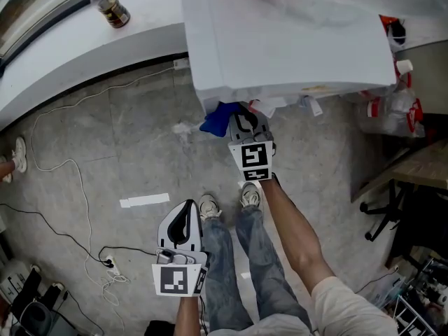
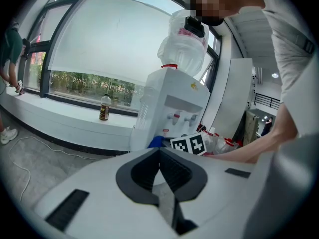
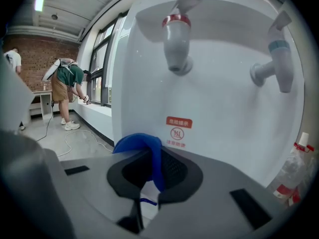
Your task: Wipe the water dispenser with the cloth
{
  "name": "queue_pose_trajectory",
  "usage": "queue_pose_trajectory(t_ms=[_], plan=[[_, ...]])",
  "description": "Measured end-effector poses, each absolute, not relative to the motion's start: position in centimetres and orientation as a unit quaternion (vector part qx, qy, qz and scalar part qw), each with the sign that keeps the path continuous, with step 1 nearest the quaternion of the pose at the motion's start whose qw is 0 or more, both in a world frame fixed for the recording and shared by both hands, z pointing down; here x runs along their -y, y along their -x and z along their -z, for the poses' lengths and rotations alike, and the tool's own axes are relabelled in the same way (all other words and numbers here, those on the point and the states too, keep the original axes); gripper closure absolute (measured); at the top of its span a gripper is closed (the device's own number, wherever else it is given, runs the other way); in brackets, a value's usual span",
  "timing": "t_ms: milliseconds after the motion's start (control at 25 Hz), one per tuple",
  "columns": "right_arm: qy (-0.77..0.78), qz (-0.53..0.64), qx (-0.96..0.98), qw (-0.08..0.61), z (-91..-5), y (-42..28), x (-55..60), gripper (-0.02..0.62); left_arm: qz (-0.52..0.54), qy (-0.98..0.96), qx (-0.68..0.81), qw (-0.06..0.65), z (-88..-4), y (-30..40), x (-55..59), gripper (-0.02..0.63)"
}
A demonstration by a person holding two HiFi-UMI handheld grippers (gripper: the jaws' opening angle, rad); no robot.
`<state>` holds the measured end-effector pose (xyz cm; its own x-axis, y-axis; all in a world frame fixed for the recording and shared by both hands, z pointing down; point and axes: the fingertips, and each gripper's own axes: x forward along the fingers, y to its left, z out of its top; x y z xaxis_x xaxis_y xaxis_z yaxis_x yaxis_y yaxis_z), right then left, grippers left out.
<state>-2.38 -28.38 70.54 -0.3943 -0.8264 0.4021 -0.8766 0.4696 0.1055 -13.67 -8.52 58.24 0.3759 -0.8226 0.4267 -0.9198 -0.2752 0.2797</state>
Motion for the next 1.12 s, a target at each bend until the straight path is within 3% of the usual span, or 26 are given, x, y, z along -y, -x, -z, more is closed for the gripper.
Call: queue_pose_trajectory(t_ms=[760,1120], plan=[[-0.592,-0.049,0.767,0.244,-71.3,-13.9,29.9,0.555,-0.108,-0.808,0.529,0.235,-58.4,9.2,8.9,0.594],[-0.591,-0.06,0.77,0.234,-71.2,-13.7,28.9,0.555,-0.109,-0.811,0.524,0.234,-58.2,8.4,8.7,0.594]])
